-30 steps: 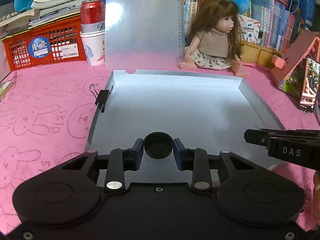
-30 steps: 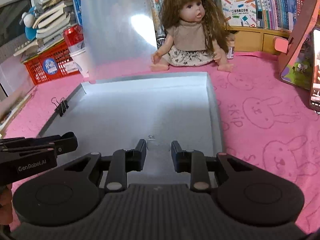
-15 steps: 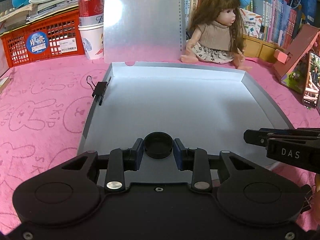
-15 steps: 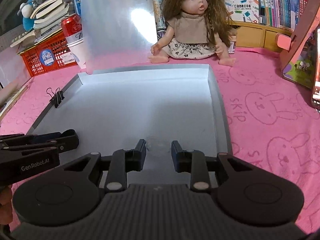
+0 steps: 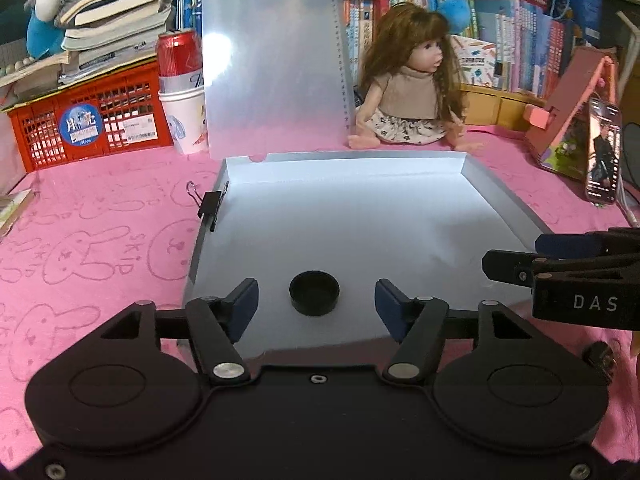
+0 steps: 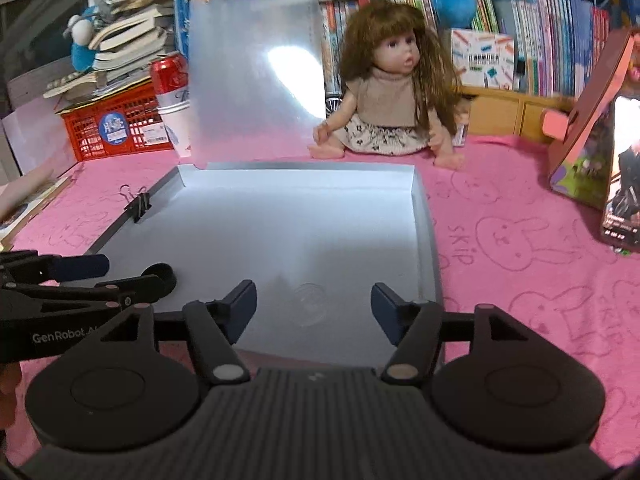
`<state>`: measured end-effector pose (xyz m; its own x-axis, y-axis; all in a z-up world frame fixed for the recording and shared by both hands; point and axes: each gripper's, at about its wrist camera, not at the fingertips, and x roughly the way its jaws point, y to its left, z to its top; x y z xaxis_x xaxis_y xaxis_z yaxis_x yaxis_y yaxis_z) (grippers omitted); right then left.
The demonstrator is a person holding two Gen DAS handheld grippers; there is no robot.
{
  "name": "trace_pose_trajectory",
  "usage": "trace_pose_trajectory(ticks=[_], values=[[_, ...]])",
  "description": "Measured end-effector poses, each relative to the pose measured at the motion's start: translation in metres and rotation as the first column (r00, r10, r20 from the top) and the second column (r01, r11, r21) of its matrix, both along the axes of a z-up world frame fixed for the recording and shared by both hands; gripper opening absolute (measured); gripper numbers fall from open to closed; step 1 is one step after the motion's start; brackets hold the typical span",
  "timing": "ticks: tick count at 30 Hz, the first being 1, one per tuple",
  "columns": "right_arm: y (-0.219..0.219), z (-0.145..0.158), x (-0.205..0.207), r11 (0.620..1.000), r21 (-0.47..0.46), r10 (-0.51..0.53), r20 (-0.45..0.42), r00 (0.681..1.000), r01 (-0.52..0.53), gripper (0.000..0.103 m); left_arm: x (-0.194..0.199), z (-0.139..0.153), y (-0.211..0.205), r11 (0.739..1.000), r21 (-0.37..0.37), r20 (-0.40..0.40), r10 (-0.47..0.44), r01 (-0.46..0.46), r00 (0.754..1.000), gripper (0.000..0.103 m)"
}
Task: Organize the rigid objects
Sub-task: 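Carry both held items into the white box and open both tools, then grasp a black disc with the left tool while the right tool grasps another black disc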
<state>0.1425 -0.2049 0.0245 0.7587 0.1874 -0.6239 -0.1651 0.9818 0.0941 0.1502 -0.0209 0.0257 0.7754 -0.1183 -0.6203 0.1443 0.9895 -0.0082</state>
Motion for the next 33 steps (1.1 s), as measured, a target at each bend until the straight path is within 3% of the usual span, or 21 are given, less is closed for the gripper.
trace_pose_trajectory(ticks=[10,22,29,33], values=[[-0.001,0.005,-0.037,0.999,0.001,0.044,0.059,0.997,-0.044,0.087,-0.041,0.004,0.007,1.0,-0.017,0.014,-0.024,0.024,1.0,0.071],[-0.002,0.0,-0.079,0.998,0.0,0.065,0.116,0.991,-0.066,0.089,-0.088,0.003,0.009,0.998,-0.035,0.04,-0.042,0.043,0.998,0.073],[-0.001,-0.009,-0.099,0.997,-0.017,0.072,0.121,0.99,-0.071,0.089,-0.108,-0.004,0.01,0.998,-0.035,0.046,-0.045,0.046,0.998,0.072],[0.001,-0.014,-0.105,0.997,-0.022,0.08,0.115,0.99,-0.078,0.089,-0.118,-0.008,0.012,0.998,-0.04,0.048,-0.048,0.05,0.998,0.065]])
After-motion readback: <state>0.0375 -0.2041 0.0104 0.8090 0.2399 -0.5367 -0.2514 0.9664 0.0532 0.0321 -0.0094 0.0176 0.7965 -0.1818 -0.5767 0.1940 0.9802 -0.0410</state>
